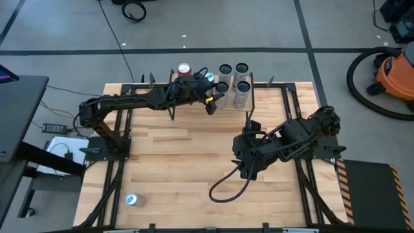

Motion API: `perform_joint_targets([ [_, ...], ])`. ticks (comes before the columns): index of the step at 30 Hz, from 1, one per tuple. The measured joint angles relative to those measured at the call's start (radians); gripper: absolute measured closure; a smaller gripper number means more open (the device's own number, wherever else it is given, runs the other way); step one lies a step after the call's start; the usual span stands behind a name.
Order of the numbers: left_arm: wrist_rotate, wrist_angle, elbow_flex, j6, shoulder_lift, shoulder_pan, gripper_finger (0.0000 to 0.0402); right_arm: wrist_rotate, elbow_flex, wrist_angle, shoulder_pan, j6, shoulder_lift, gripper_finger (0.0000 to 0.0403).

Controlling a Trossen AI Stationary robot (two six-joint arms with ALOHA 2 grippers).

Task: Place canned beverage on shelf
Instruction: Put the white yellow soda can on the shelf aligned with the other white yellow soda can

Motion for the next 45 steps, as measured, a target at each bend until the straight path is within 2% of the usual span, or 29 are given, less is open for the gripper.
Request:
perform_joint_targets([
  [4, 0.008, 0.010, 0.000, -0.019, 0.007, 0.011, 0.0169, 0.000, 0.000, 0.000, 0.000, -0.006, 0.000, 0.0060],
  [8, 0.058, 0.028, 0.000, -0.019, 0.015, 0.020, 0.0169, 0.000, 0.000, 0.000, 0.000, -0.009, 0.000, 0.0060],
  [21, 0.067, 0.051, 0.002, -0.021, 0.033, 0.024, 0.0165, 0.000, 0.000, 0.002, 0.000, -0.019, 0.000, 0.0060],
  [31, 0.067, 0.049, 0.002, -0.013, 0.033, 0.024, 0.0140, 0.000, 0.000, 0.002, 0.000, -0.019, 0.000, 0.0060],
  [40, 0.080, 0.039, 0.002, 0.006, 0.037, 0.023, 0.0092, 0.000, 0.000, 0.003, 0.000, -0.019, 0.000, 0.0060],
  [45, 0.080, 0.058, 0.002, 0.006, 0.035, 0.023, 0.0088, 0.000, 0.000, 0.003, 0.000, -0.019, 0.000, 0.0060],
])
